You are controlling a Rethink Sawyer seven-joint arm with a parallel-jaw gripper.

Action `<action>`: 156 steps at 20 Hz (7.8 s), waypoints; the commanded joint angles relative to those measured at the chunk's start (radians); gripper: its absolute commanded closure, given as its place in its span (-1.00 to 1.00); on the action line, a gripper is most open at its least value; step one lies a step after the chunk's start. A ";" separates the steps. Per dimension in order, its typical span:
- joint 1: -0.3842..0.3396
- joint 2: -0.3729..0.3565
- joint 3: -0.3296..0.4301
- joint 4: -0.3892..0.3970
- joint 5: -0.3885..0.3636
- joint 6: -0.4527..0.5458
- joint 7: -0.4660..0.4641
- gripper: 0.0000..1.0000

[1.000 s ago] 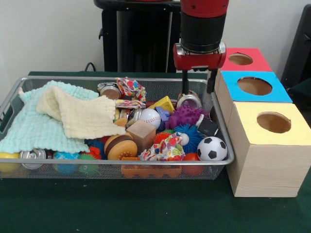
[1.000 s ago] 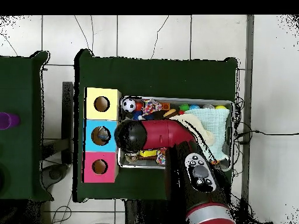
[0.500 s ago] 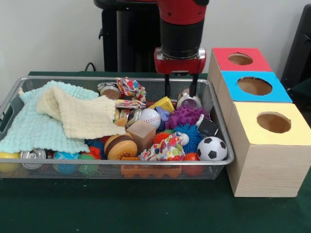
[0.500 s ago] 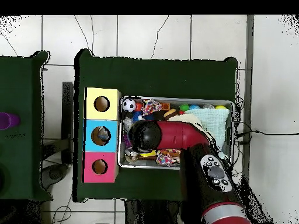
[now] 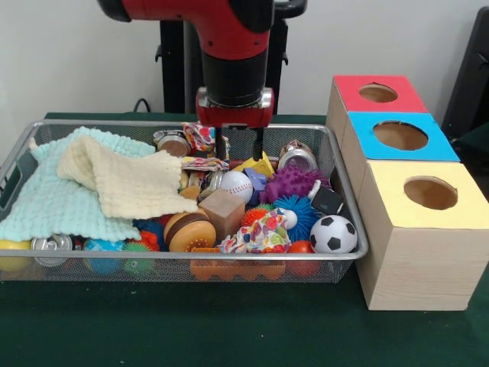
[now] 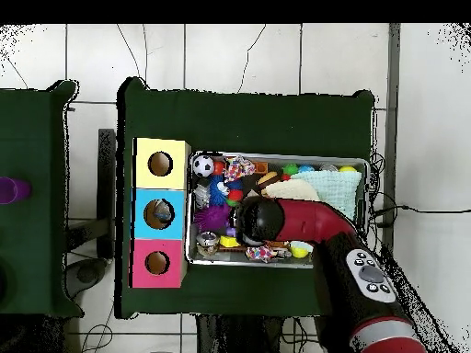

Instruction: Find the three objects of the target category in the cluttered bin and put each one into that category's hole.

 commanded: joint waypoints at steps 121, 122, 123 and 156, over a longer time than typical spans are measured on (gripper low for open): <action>-0.108 0.104 0.229 -0.364 -0.346 0.186 -0.171 -1.00; -0.108 0.111 0.231 -0.371 -0.350 0.186 -0.174 -1.00; -0.113 0.124 0.235 -0.380 -0.357 0.179 -0.182 -1.00; -0.158 0.392 0.315 -0.563 -0.363 0.259 -0.340 -1.00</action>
